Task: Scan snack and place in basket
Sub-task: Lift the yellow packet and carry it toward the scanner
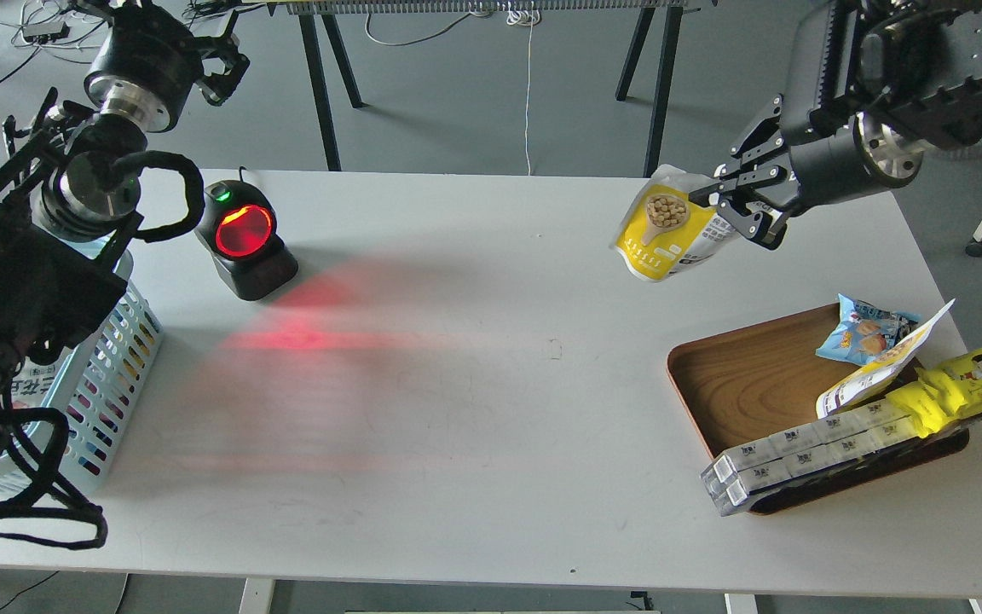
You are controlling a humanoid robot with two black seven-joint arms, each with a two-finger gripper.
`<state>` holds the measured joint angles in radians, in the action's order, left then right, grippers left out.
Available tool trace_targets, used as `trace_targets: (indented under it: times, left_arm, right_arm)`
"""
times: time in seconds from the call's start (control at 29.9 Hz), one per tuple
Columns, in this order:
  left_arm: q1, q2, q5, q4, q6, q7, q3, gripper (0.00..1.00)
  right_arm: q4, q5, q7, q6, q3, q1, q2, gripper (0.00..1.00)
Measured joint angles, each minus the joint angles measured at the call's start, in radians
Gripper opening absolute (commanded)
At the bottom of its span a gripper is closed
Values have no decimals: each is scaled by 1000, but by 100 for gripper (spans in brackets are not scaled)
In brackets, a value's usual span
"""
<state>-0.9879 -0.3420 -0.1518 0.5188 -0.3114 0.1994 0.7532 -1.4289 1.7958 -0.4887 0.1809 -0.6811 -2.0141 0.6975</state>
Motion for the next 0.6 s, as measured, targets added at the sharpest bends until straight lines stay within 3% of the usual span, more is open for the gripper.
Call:
trace_targets:
  times: [0.33, 0.6]
  left_arm:
    - [2, 2, 1, 0, 0, -1, -3, 100]
    - [2, -1, 2, 0, 0, -2, -3, 100]
  right_arm:
    - [25, -102, 0, 1, 12, -51, -164, 0]
    - [132, -175, 0, 0, 46, -29, -398, 0]
